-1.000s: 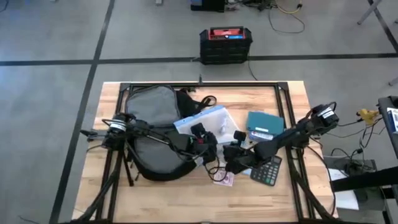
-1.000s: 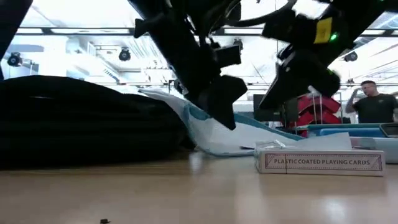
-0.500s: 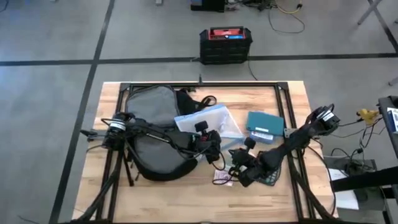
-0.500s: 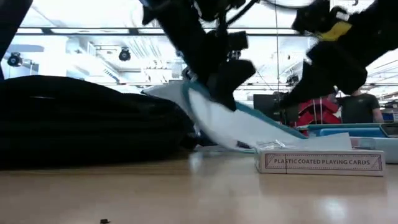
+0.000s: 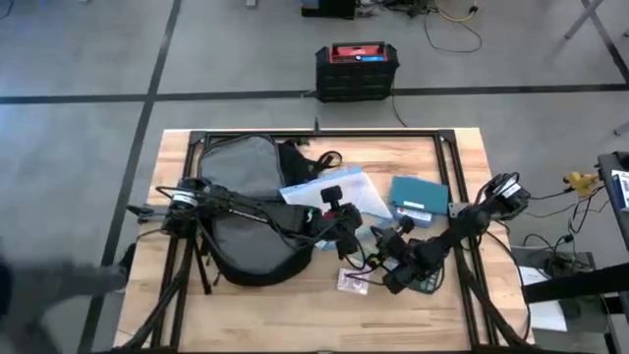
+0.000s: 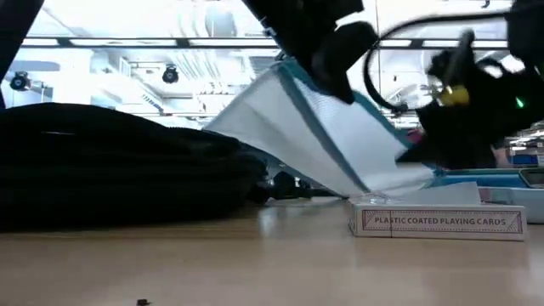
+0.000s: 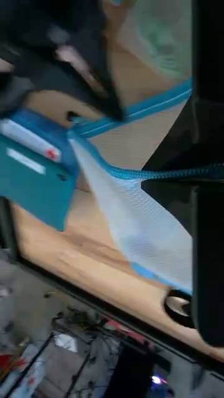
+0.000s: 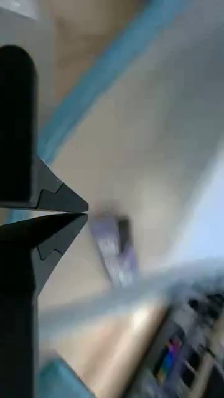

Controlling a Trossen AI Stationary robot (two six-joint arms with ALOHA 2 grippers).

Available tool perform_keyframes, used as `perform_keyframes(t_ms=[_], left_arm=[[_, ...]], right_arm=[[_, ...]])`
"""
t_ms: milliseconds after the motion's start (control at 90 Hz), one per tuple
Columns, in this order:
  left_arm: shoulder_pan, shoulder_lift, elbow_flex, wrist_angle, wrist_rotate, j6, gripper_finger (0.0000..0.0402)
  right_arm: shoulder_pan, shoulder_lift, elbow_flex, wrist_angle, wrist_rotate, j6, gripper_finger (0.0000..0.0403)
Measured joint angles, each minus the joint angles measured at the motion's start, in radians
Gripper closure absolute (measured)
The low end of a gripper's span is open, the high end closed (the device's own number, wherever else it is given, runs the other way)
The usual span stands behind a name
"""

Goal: Unpack backpack
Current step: Remove the blue granola bar from the white mesh zipper pouch

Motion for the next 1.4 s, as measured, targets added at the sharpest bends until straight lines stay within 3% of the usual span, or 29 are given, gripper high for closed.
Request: perform_keyframes(t_ms=[144, 378, 711, 833, 978, 1100, 1244, 1400], left_arm=[[-0.016, 0.000, -0.006, 0.069, 0.001, 0.033, 0.0401], [-0.061, 0.000, -0.009, 0.115, -0.002, 0.072, 0.0401], [-0.092, 0.006, -0.016, 0.142, -0.009, 0.101, 0.0402], [-0.098, 0.010, -0.017, 0.143, 0.006, 0.102, 0.0402], [-0.105, 0.010, -0.019, 0.149, 0.009, 0.101, 0.0402], [-0.115, 0.010, -0.023, 0.150, 0.010, 0.101, 0.0402], [-0.119, 0.011, -0.030, 0.146, 0.009, 0.084, 0.0402], [-0.126, 0.012, -0.031, 0.151, 0.005, 0.074, 0.0402]], right_arm=[[-0.003, 0.063, -0.061, 0.193, -0.029, -0.085, 0.0403], [-0.003, 0.057, -0.081, 0.157, -0.008, -0.026, 0.0389], [-0.059, -0.008, -0.050, 0.142, -0.022, -0.224, 0.0236], [-0.116, -0.006, -0.036, 0.156, -0.079, -0.256, 0.0205], [-0.123, -0.002, -0.025, 0.274, -0.072, -0.423, 0.0198], [-0.118, -0.001, -0.030, 0.300, 0.034, -0.467, 0.0203], [-0.139, 0.010, -0.034, 0.303, -0.096, -0.384, 0.0213], [-0.157, 0.053, -0.034, 0.303, -0.125, -0.350, 0.0219]])
